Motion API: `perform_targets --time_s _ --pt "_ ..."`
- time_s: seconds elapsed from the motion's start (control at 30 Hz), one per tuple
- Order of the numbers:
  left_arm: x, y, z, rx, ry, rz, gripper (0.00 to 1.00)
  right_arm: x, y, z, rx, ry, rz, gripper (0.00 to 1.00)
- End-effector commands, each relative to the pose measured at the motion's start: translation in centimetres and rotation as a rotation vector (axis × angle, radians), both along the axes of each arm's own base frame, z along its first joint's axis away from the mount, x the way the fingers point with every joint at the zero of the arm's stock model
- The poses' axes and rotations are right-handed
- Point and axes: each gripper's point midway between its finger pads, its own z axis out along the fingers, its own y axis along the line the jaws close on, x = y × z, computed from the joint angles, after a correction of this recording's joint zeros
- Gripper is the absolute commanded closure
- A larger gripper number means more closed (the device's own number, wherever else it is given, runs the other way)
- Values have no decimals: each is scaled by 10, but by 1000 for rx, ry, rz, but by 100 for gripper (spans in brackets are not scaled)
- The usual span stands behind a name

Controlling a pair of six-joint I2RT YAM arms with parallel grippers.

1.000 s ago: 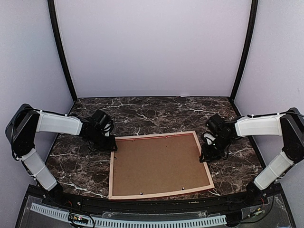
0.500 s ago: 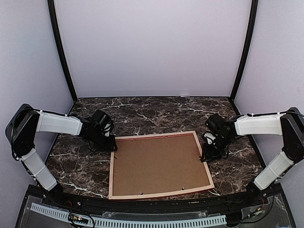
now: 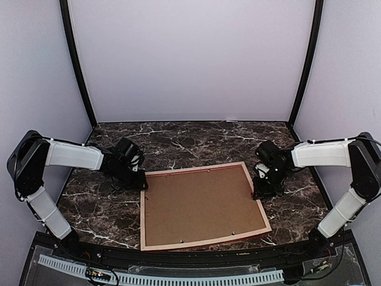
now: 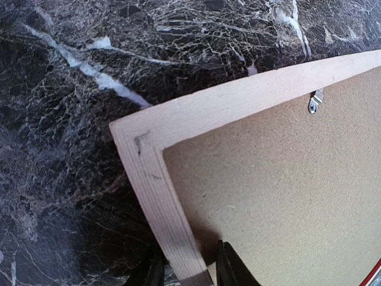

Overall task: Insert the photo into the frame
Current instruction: Press the fastener onto the backboard.

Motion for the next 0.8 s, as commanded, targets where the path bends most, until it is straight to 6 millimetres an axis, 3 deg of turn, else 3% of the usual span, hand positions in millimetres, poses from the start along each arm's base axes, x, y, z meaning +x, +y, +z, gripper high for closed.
perform_targets --time_s 0.0,0.47,0.77 --pt "-6 2 -5 13 7 -40 69 22 2 1 -38 -90 -19 72" --pt "-10 -9 -10 111 -12 -155 71 43 21 3 19 -205 18 63" --pt "-12 -10 -11 121 -11 -163 71 45 16 -5 -16 -212 26 61"
